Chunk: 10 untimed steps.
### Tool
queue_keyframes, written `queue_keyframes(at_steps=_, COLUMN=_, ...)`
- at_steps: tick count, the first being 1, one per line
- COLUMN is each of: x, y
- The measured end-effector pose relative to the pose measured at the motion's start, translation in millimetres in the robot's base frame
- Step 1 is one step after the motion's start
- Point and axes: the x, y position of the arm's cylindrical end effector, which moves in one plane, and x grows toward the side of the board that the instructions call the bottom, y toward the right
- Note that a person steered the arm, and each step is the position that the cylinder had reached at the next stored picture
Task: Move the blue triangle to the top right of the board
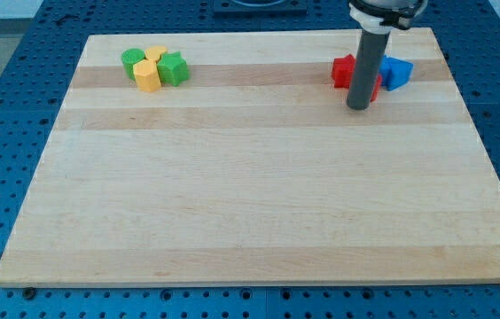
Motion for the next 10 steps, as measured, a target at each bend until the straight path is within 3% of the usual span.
queue_keyframes(at_steps=2, x=-21.8, y=0.5)
queue_keyframes(at_steps=3, x=-4.6, y=2.2)
queue_keyframes(at_steps=5, x=-2.6, y=55.2)
queue_keyframes(at_steps=8, x=-63.5, y=67.7)
queue_keyframes(at_steps=10, x=-34.9, y=67.2)
